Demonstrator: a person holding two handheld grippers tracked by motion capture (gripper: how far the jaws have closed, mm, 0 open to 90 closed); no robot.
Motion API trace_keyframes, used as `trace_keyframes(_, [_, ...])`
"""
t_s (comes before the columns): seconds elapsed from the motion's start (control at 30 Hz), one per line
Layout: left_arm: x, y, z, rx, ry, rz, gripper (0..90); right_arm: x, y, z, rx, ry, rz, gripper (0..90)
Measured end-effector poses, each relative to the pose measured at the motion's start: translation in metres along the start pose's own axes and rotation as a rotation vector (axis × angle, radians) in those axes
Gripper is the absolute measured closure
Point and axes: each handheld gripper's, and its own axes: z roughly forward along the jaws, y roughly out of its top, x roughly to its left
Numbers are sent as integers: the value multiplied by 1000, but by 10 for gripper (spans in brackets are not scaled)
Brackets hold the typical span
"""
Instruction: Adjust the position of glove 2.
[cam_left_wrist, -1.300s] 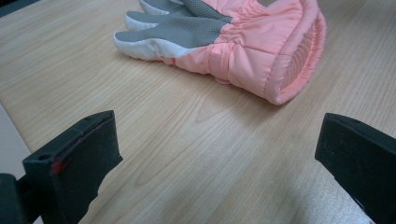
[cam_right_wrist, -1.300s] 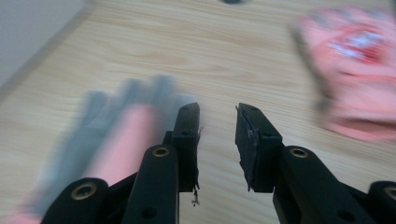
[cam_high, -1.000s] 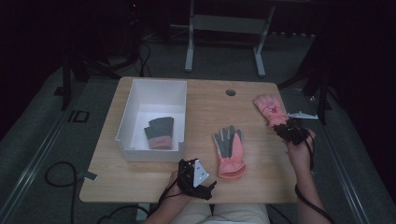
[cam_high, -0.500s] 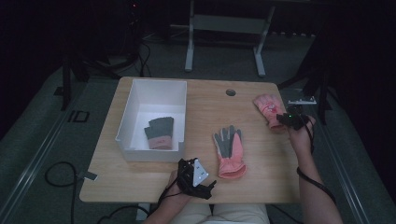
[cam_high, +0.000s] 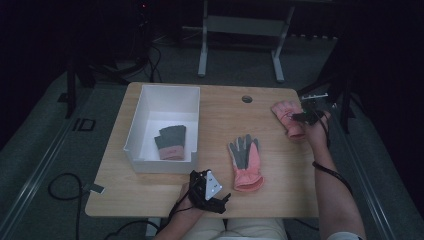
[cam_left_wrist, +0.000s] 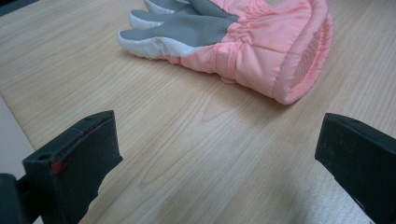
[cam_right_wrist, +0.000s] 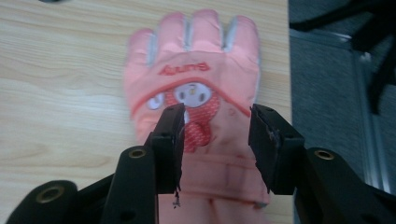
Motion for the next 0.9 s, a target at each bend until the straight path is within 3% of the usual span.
trace_keyframes(0.13, [1,0,0,-1,-2,-14,0,1,4,12,50,-6,-18,545])
trace_keyframes(0.3, [-1,0,0,4,-1,0,0,4,1,25,101,0,-34,570])
trace_keyframes(0.4, [-1,0,0,1,-6,-6,0,6,1,29,122,-8,1,673])
trace_keyframes(0.5, [-1,0,0,3,-9,-5,0,10,4,29,137,-31,-19,830])
trace_keyframes(0.63, [-2,0,0,-1,-13,-5,0,11,7,19,121,-53,25,880])
trace_keyframes(0.77, [-1,0,0,-6,-7,-16,0,10,4,-4,76,-66,53,882])
trace_keyframes(0.9, [-1,0,0,-1,-4,-12,0,16,-6,-52,14,-56,76,883])
